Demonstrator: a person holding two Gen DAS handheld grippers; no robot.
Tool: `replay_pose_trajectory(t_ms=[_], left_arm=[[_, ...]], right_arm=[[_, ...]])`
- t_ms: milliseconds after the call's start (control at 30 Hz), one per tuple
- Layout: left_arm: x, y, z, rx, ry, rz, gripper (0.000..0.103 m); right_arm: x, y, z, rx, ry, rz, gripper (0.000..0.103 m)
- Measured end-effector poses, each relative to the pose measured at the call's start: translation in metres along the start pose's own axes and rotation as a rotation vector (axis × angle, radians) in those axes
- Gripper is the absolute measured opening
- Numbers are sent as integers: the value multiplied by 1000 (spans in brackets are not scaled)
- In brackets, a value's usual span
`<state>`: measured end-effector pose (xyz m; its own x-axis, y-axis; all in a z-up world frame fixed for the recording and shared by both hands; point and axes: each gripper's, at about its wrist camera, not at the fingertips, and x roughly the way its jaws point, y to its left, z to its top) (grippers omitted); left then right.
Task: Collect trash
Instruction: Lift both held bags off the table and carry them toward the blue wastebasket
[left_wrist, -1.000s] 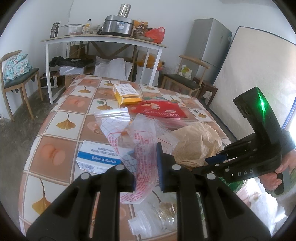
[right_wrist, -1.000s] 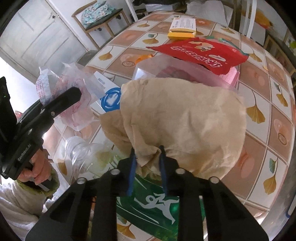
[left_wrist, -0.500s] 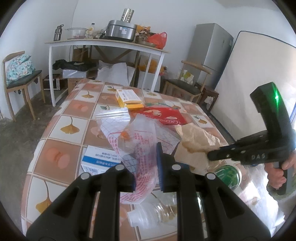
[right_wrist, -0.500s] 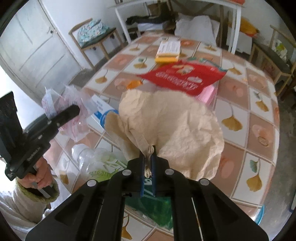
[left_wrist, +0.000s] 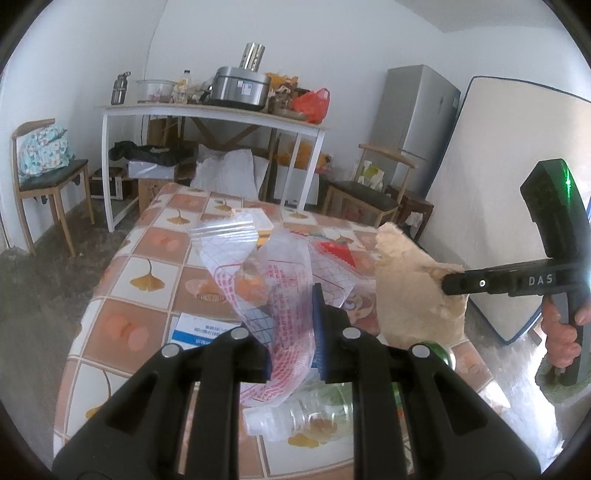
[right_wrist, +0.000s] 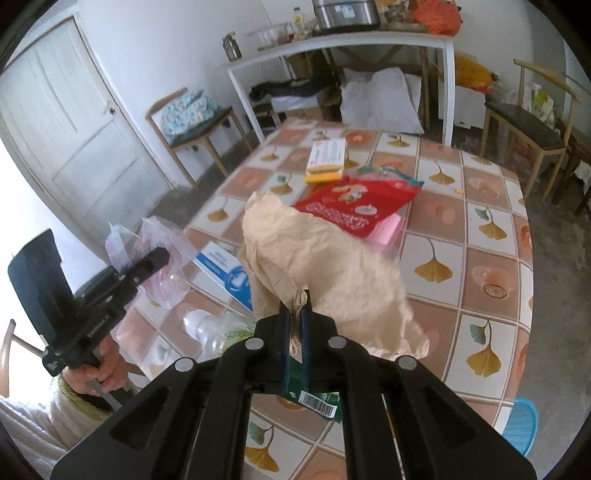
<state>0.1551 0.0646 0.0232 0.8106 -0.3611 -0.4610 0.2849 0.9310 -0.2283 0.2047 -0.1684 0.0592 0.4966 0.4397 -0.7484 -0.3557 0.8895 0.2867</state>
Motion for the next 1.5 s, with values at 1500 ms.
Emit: replay_pose_trajectory(t_ms=[1500], left_arm=[[189,-467,-75,315,784,-627,15]], right_arm=[[-192,-307,-314,956,-330,-252,5]])
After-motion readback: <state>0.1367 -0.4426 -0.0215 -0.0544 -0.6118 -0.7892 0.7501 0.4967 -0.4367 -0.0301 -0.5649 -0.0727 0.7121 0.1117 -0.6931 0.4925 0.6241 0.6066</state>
